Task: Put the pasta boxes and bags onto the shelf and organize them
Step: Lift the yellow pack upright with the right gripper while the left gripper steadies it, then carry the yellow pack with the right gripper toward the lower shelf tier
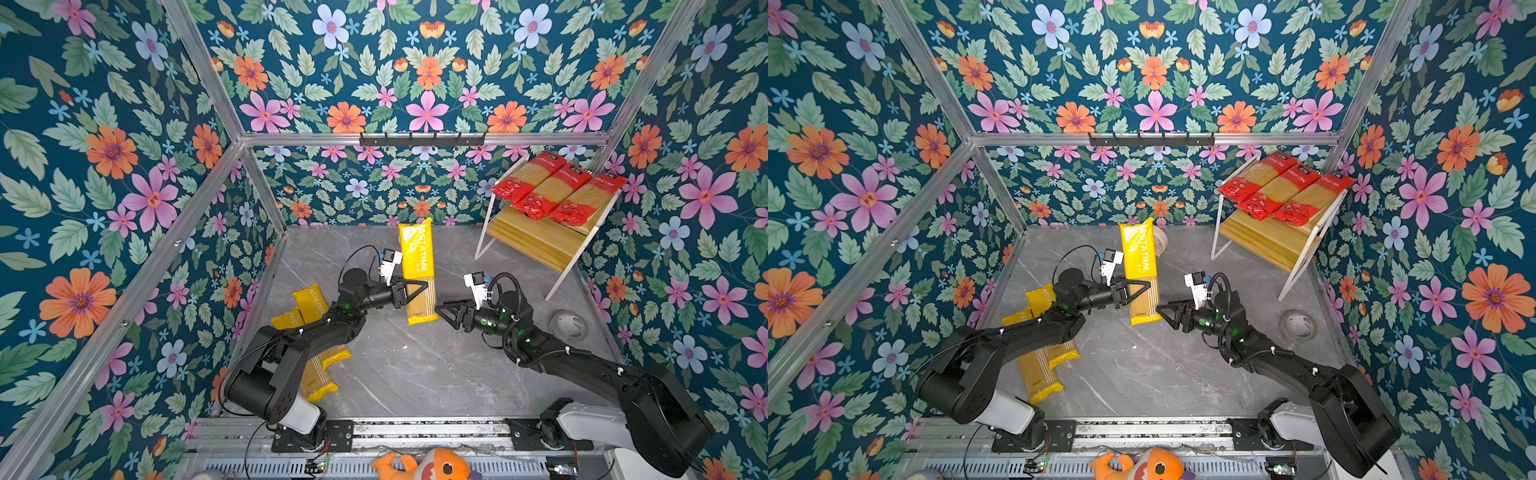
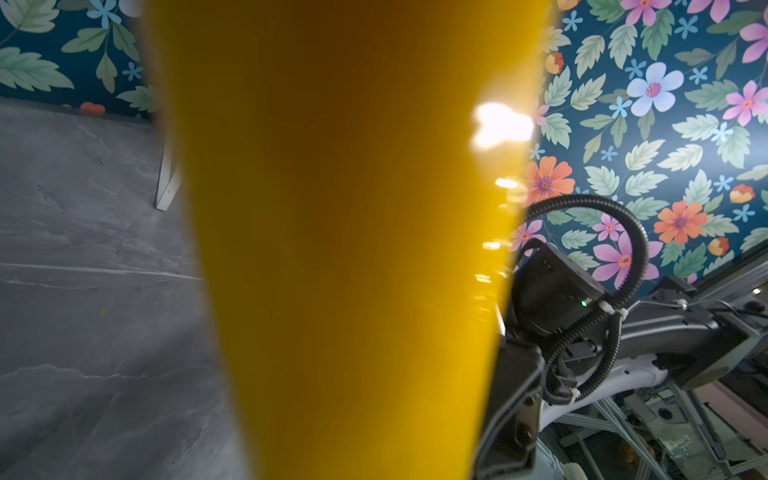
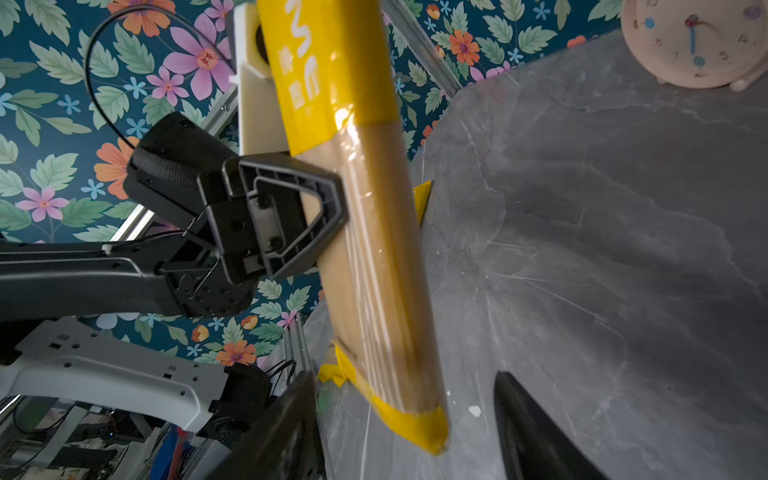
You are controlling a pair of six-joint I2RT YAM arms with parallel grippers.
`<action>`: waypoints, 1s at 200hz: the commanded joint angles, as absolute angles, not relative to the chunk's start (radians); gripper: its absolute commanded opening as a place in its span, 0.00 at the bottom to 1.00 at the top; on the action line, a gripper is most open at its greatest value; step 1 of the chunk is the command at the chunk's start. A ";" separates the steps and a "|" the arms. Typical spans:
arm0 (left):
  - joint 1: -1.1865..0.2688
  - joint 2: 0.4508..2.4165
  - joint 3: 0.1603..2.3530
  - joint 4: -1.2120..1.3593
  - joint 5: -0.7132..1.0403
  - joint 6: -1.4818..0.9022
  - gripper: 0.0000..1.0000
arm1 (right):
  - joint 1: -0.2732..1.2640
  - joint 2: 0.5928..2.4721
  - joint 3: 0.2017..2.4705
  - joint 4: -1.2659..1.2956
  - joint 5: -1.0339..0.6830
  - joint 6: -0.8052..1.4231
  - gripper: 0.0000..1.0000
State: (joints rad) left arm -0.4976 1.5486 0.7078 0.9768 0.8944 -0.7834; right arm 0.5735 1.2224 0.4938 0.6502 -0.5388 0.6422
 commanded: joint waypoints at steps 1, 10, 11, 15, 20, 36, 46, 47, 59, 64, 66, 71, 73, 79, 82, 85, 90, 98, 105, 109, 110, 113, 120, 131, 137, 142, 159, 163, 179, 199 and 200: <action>-0.516 1.574 0.735 1.195 0.910 -0.884 0.14 | 0.580 1.232 0.490 0.693 -0.503 0.635 0.68; -0.526 1.586 0.746 1.203 0.913 -0.897 0.14 | 0.580 1.243 0.491 0.710 -0.507 0.636 0.66; -0.528 1.588 0.747 1.203 0.912 -0.899 0.14 | 0.580 1.243 0.491 0.711 -0.507 0.637 0.66; -0.532 1.592 0.751 1.206 0.912 -0.906 0.14 | 0.580 1.247 0.494 0.714 -0.509 0.638 0.65; -0.536 1.599 0.757 1.209 0.914 -0.917 0.14 | 0.579 1.252 0.499 0.716 -0.514 0.640 0.63; -0.546 1.619 0.769 1.248 0.922 -0.962 0.15 | 0.579 1.267 0.516 0.714 -0.529 0.640 0.58; -0.549 1.636 0.774 1.289 0.924 -1.000 0.15 | 0.580 1.269 0.518 0.711 -0.528 0.640 0.55; -0.549 1.638 0.775 1.294 0.924 -1.004 0.15 | 0.580 1.270 0.518 0.711 -0.528 0.639 0.55; -0.551 1.661 0.782 1.339 0.928 -1.052 0.15 | 0.580 1.267 0.514 0.715 -0.522 0.640 0.50; -0.551 1.670 0.785 1.355 0.928 -1.067 0.15 | 0.579 1.264 0.511 0.716 -0.520 0.643 0.48; -0.552 1.674 0.787 1.362 0.928 -1.072 0.15 | 0.579 1.261 0.510 0.718 -0.517 0.644 0.46; -0.553 1.683 0.791 1.370 0.929 -1.084 0.15 | 0.580 1.256 0.508 0.720 -0.516 0.644 0.41; -0.554 1.687 0.792 1.372 0.929 -1.086 0.15 | 0.580 1.254 0.508 0.720 -0.515 0.644 0.40; -0.556 1.697 0.798 1.372 0.928 -1.091 0.16 | 0.580 1.248 0.505 0.722 -0.511 0.649 0.35; -0.557 1.700 0.800 1.372 0.929 -1.092 0.16 | 0.579 1.246 0.504 0.725 -0.510 0.651 0.32; -0.558 1.704 0.803 1.369 0.928 -1.092 0.16 | 0.580 1.244 0.502 0.726 -0.508 0.653 0.29; -0.560 1.708 0.806 1.366 0.925 -1.091 0.18 | 0.579 1.241 0.499 0.731 -0.504 0.657 0.25; -0.561 1.713 0.809 1.358 0.919 -1.087 0.22 | 0.578 1.235 0.493 0.734 -0.492 0.663 0.18; -0.561 1.715 0.809 1.348 0.910 -1.080 0.26 | 0.578 1.229 0.486 0.735 -0.477 0.671 0.13; -0.561 1.715 0.808 1.339 0.903 -1.074 0.29 | 0.578 1.225 0.480 0.738 -0.470 0.675 0.11; -0.561 1.715 0.808 1.335 0.900 -1.073 0.30 | 0.577 1.224 0.479 0.739 -0.467 0.677 0.10; -0.560 1.715 0.809 1.322 0.894 -1.066 0.32 | 0.577 1.221 0.475 0.742 -0.461 0.681 0.09; -0.560 1.712 0.811 1.278 0.874 -1.044 0.39 | 0.575 1.215 0.467 0.745 -0.444 0.692 0.06; -0.560 1.707 0.813 1.198 0.844 -1.006 0.45 | 0.568 1.205 0.455 0.752 -0.419 0.716 0.02; -0.560 1.706 0.814 1.165 0.833 -0.991 0.48 | 0.563 1.201 0.449 0.756 -0.410 0.730 0.00; -0.560 1.707 0.815 1.145 0.824 -0.982 0.51 | 0.559 1.196 0.447 0.758 -0.403 0.739 0.00; -0.557 1.716 0.808 1.102 0.796 -0.976 0.57 | 0.539 1.178 0.434 0.757 -0.369 0.787 0.00; -0.556 1.719 0.804 1.100 0.791 -0.977 0.58 | 0.534 1.171 0.431 0.755 -0.359 0.799 0.00; -0.547 1.723 0.776 1.094 0.745 -0.991 0.60 | 0.518 1.132 0.401 0.760 -0.284 0.836 0.00; -0.535 1.720 0.737 1.114 0.705 -1.001 0.62 | 0.493 1.067 0.394 0.701 -0.196 0.848 0.00; -0.535 1.720 0.735 1.114 0.703 -1.000 0.61 | 0.492 1.063 0.395 0.696 -0.193 0.847 0.00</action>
